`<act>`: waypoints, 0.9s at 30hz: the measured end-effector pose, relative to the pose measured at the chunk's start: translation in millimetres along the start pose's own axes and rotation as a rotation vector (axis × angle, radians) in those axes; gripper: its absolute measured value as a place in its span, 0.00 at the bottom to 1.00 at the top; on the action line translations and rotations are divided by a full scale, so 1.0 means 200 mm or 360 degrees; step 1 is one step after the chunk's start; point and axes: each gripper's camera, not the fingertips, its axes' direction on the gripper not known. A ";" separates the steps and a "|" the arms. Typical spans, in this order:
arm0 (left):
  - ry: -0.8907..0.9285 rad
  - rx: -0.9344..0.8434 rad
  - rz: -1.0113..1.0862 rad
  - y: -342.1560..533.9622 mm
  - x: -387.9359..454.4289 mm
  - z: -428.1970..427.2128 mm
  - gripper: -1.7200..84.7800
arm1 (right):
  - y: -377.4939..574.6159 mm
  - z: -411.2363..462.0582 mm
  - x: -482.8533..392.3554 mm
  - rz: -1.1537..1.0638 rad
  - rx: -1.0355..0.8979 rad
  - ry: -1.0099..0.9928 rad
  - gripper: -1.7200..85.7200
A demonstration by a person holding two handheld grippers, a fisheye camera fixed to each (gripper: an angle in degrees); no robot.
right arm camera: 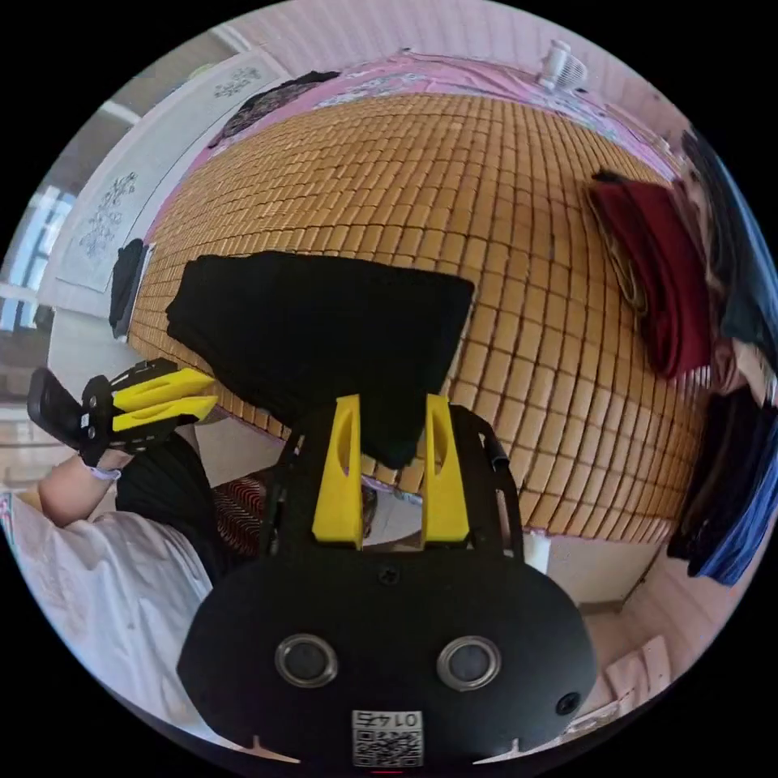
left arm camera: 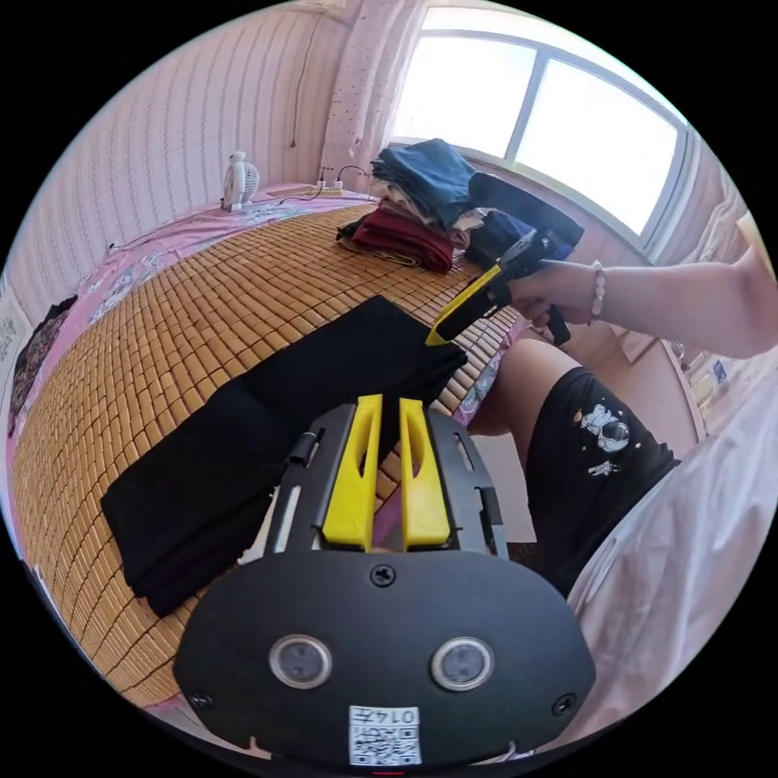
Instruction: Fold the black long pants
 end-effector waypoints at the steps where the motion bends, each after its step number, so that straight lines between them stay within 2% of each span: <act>1: 0.0025 -0.0018 0.0043 -0.03 0.04 0.02 0.09 | 0.06 0.01 0.07 0.0079 -0.0005 -0.0071 0.15; 6: 0.0057 -0.0133 0.0209 -0.14 0.17 0.12 0.13 | 0.21 0.09 0.28 0.0267 0.0049 -0.0359 0.11; 9: 0.0086 -0.0115 0.0272 -0.22 0.23 0.14 0.15 | 0.27 0.03 0.32 0.0240 0.0150 -0.0401 0.07; 13: 0.0075 -0.0048 0.0325 -0.31 0.30 0.20 0.18 | 0.38 -0.08 0.33 0.0144 0.0342 -0.0677 0.06; 16: 0.0003 -0.0158 0.0275 -0.33 0.32 0.27 0.15 | 0.46 -0.08 0.32 0.0077 0.0387 -0.0825 0.07; 18: -0.0106 -0.0264 0.0200 -0.33 0.31 0.31 0.10 | 0.51 -0.07 0.33 0.0047 0.0386 -0.0719 0.07; 20: -0.0049 -0.0357 0.0215 -0.30 0.29 0.33 0.08 | 0.60 -0.09 0.43 0.0146 0.0526 -0.0739 0.08; 22: -0.0004 -0.0321 0.0178 -0.27 0.26 0.30 0.08 | 0.67 -0.07 0.55 0.0272 0.0629 -0.0759 0.12; 24: 0.0029 -0.0296 0.0151 -0.24 0.24 0.27 0.08 | 0.70 0.00 0.67 0.0442 0.0618 -0.0792 0.17; 27: 0.0113 -0.0283 0.0160 -0.18 0.22 0.20 0.08 | 0.69 0.13 0.78 0.0616 0.0588 -0.0980 0.18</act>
